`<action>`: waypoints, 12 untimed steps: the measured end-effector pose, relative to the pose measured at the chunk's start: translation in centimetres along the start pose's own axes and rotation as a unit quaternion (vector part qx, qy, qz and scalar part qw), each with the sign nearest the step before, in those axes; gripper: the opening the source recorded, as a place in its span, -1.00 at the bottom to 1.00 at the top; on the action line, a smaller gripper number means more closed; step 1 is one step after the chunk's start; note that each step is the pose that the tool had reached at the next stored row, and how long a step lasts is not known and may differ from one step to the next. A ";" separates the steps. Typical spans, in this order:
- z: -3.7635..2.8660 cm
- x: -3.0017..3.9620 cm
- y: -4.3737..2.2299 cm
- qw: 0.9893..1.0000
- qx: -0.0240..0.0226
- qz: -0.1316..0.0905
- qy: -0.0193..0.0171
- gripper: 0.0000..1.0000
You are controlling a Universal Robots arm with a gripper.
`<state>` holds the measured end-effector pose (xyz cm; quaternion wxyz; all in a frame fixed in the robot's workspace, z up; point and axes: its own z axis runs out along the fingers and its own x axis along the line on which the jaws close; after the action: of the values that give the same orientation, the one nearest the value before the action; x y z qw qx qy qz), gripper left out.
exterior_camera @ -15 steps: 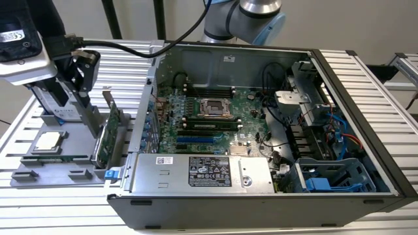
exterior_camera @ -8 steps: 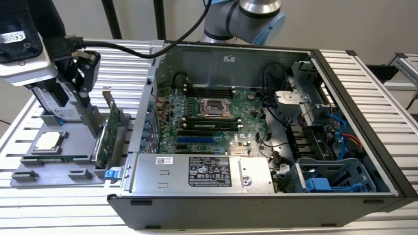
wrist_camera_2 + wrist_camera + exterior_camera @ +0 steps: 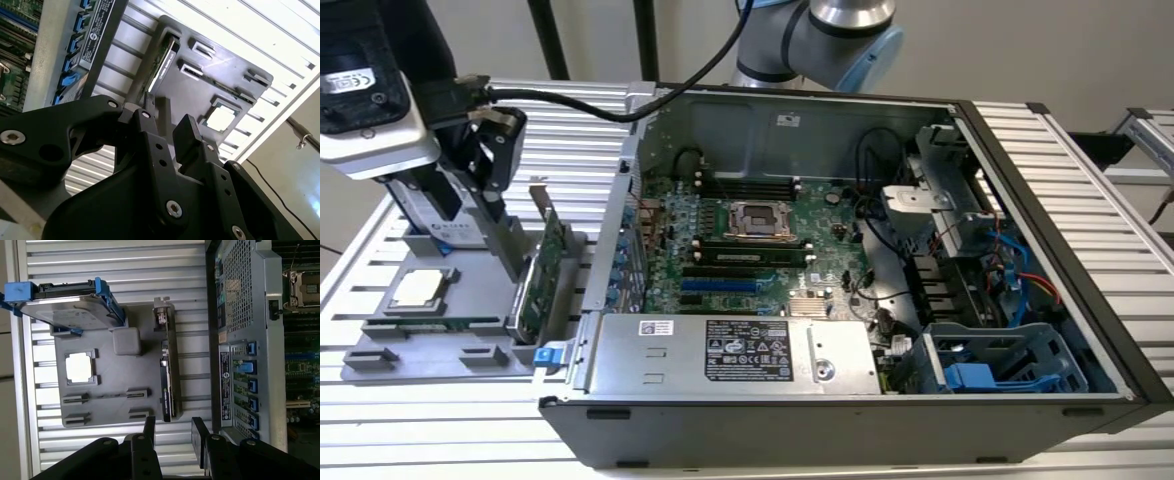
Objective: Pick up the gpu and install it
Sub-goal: 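Pick up the gpu and move the gpu toward the slot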
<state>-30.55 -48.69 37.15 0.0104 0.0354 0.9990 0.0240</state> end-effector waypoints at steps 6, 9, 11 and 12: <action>0.21 0.00 -0.01 1.000 0.000 0.000 0.000 1.00; 0.33 0.00 -0.02 1.000 0.000 0.000 0.000 1.00; 0.43 0.01 -0.02 1.000 0.000 0.000 0.000 1.00; 0.48 0.01 -0.02 1.000 0.000 0.000 0.000 1.00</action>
<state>-30.55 -48.69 36.67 0.0103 0.0354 0.9990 0.0240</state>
